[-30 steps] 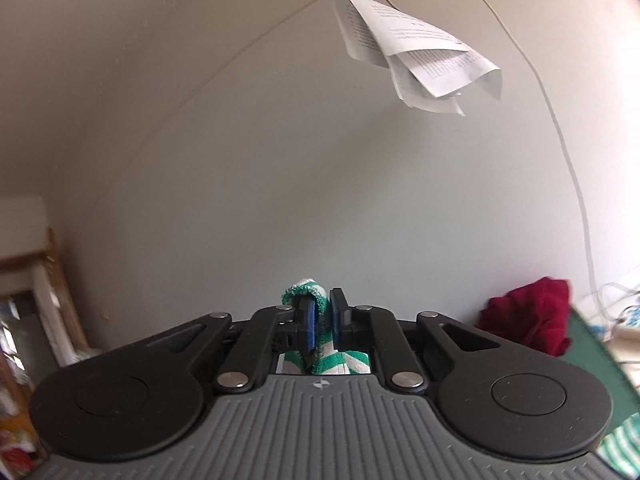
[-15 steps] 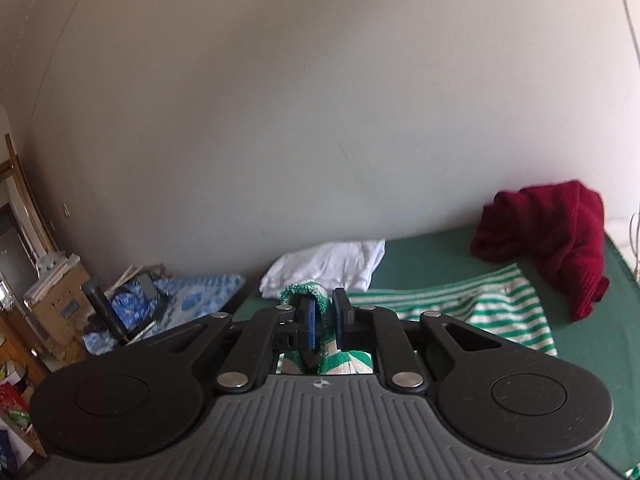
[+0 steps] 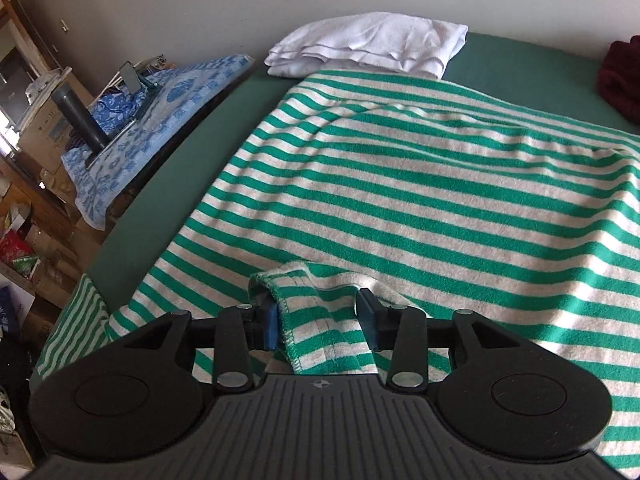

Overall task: Fold clothes
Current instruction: 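Lower the shirt toward the bed with both grippers holding, then release the shirt with both grippers and lay it on the bed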

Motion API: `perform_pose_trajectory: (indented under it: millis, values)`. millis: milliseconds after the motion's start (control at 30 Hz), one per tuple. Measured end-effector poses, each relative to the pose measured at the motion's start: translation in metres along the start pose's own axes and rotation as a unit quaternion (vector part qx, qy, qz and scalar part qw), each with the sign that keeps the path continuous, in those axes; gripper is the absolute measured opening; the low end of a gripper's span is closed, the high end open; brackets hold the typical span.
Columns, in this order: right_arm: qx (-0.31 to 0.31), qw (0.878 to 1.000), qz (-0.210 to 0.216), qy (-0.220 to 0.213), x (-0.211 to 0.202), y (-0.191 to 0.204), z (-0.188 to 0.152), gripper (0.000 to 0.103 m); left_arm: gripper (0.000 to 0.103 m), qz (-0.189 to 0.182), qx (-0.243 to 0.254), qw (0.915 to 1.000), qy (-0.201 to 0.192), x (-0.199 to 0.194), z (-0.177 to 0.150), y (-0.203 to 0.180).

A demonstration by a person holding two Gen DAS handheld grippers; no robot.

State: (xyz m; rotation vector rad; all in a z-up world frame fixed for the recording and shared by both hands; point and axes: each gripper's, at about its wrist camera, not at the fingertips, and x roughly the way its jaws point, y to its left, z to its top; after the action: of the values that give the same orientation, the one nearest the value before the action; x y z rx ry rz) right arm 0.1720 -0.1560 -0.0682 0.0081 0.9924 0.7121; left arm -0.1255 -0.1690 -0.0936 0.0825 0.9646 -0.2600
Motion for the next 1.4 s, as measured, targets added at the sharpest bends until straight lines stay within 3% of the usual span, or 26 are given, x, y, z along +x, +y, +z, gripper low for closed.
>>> perform_pose_trajectory:
  millis: [100, 167, 333, 400, 500, 567, 600, 633, 667, 767, 900, 933, 1000, 1100, 1167, 1267, 1300, 1367, 1400]
  values:
    - [0.020, 0.999, 0.016, -0.040, -0.033, -0.026, 0.000, 0.058, 0.010, 0.001, -0.008, 0.9999, -0.010, -0.011, 0.006, 0.003]
    - [0.046, 0.996, 0.037, -0.063, -0.060, -0.055, -0.004, 0.067, 0.023, 0.003, -0.010, 0.9997, -0.022, -0.016, 0.013, 0.005]
    - [0.068, 0.994, 0.020, -0.080, -0.094, -0.104, -0.034, 0.066, 0.046, 0.009, -0.016, 0.9984, -0.053, -0.028, 0.028, 0.010]
    - [0.083, 0.995, 0.003, -0.060, -0.082, -0.111, -0.047, 0.060, 0.047, 0.013, -0.017, 0.9987, -0.047, -0.018, 0.036, 0.009]
    - [0.100, 0.994, 0.015, -0.041, -0.058, -0.109, -0.064, 0.047, 0.047, 0.018, -0.019, 0.9993, -0.028, 0.005, 0.041, 0.010]
    - [0.078, 0.996, 0.014, -0.048, -0.049, -0.097, -0.072, 0.040, 0.047, 0.016, -0.022, 0.9995, -0.015, 0.014, 0.040, 0.011]
    - [0.067, 0.996, 0.013, -0.052, -0.045, -0.091, -0.076, 0.034, 0.047, 0.017, -0.023, 0.9996, -0.008, 0.017, 0.038, 0.011]
    - [0.047, 0.997, 0.007, -0.061, -0.046, -0.085, -0.077, 0.007, 0.048, 0.020, -0.024, 0.9995, -0.001, 0.019, 0.036, 0.011]
    - [0.027, 0.997, 0.001, -0.070, -0.048, -0.080, -0.077, 0.004, 0.049, 0.023, -0.025, 0.9994, 0.005, 0.022, 0.034, 0.011]
    - [0.036, 0.993, -0.019, -0.112, -0.066, -0.091, -0.073, 0.003, 0.051, 0.024, -0.031, 0.9991, 0.017, 0.026, 0.026, 0.012]
    - [0.057, 0.988, -0.106, -0.098, -0.054, -0.120, -0.075, 0.000, 0.056, 0.027, -0.028, 0.9990, 0.022, 0.031, 0.020, 0.011]
    - [0.075, 0.987, -0.092, -0.107, -0.056, -0.128, -0.077, 0.000, 0.058, 0.028, -0.024, 0.9990, 0.023, 0.031, 0.020, 0.010]
    - [0.106, 0.986, -0.074, -0.105, -0.064, -0.134, -0.078, 0.010, 0.058, 0.032, -0.015, 0.9991, 0.026, 0.031, 0.020, 0.009]
    - [0.044, 0.991, -0.060, -0.114, -0.068, -0.111, -0.078, 0.021, 0.059, 0.033, -0.011, 0.9993, 0.014, 0.021, 0.025, 0.011]
    - [0.001, 0.991, -0.051, -0.120, -0.070, -0.096, -0.077, 0.044, 0.066, 0.033, -0.014, 0.9994, -0.003, 0.013, 0.030, 0.014]
    - [-0.037, 0.992, -0.049, -0.114, -0.063, -0.081, -0.076, 0.043, 0.071, 0.036, -0.022, 0.9989, -0.018, 0.011, 0.038, 0.019]
    - [-0.031, 0.993, -0.057, -0.102, -0.053, -0.082, -0.075, 0.040, 0.071, 0.032, -0.022, 0.9991, -0.017, 0.014, 0.040, 0.019]
    - [0.001, 0.995, -0.044, -0.092, -0.046, -0.091, -0.075, 0.008, 0.064, 0.021, -0.015, 0.9996, -0.014, 0.018, 0.043, 0.018]
    - [0.012, 0.994, -0.037, -0.101, -0.048, -0.094, -0.077, 0.007, 0.062, 0.017, -0.008, 0.9997, -0.014, 0.019, 0.043, 0.016]
